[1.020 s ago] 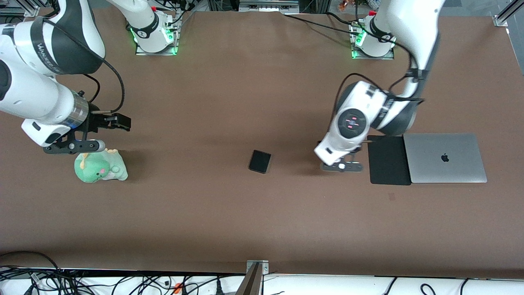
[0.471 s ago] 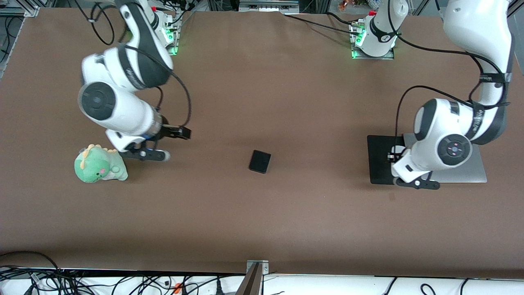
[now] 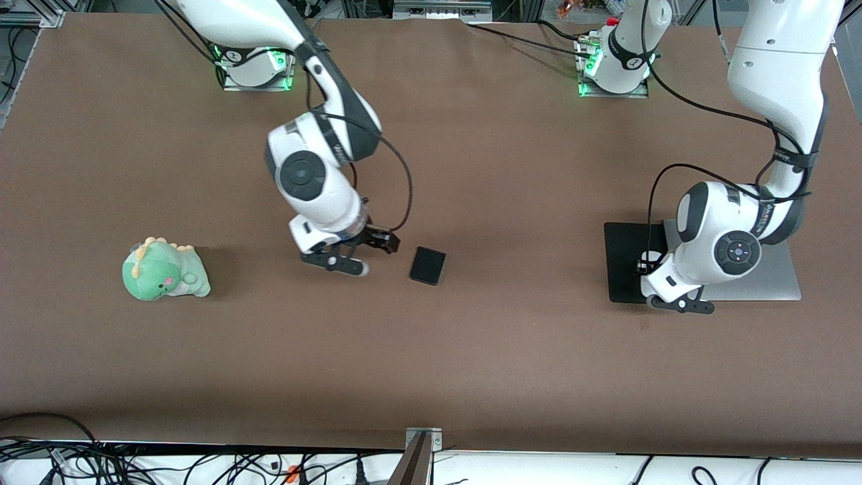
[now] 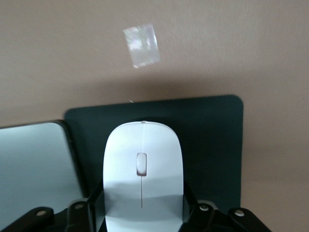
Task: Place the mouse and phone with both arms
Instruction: 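Lower the mouse onto the pad while the right gripper grasps the phone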
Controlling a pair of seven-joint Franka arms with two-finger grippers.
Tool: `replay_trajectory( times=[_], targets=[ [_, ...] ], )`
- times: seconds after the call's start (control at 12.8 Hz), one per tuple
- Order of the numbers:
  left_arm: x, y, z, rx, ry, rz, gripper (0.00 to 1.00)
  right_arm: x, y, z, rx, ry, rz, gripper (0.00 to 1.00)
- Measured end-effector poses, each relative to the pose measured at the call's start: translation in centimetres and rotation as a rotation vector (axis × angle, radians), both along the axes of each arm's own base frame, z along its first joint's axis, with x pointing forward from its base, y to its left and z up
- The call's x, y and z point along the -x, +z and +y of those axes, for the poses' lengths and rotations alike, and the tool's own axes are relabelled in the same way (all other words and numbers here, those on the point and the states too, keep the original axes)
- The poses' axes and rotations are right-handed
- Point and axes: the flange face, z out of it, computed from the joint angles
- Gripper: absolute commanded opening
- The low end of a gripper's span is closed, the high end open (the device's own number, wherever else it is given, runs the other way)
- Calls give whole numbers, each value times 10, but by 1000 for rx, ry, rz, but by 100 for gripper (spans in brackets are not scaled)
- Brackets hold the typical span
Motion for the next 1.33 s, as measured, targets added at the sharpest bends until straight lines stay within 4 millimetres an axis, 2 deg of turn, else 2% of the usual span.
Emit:
replay_trajectory(
  times=[0.16,0.24,0.31,0.39,0.71,0.86,1.02,1.18,1.33],
  targets=[
    [6,-7,-1,3,-2,9,41,13,-31,35,16,-10,-25,100],
    [8,-10,-1,3,-2,15,47,18,-47,49,35,-7,-38,100],
    [9,-14,-2,4,-3,18,65,22,-62,63,54,-7,-51,100],
    [10,-16,-3,6,-4,18,100,24,-74,74,70,-13,-63,100],
    [10,-16,-6,10,-8,16,100,23,-98,91,69,-56,-88,100],
    [4,-5,-9,12,-12,-9,100,25,-106,95,62,-67,-96,100],
    [-8,33,-18,17,-26,-66,100,26,-113,97,56,-71,-103,100],
    [-16,88,-31,13,-41,-91,100,25,-116,98,50,-74,-109,100],
    [-30,155,-40,8,-50,-132,100,25,-121,99,45,-80,-114,100]
  ],
)
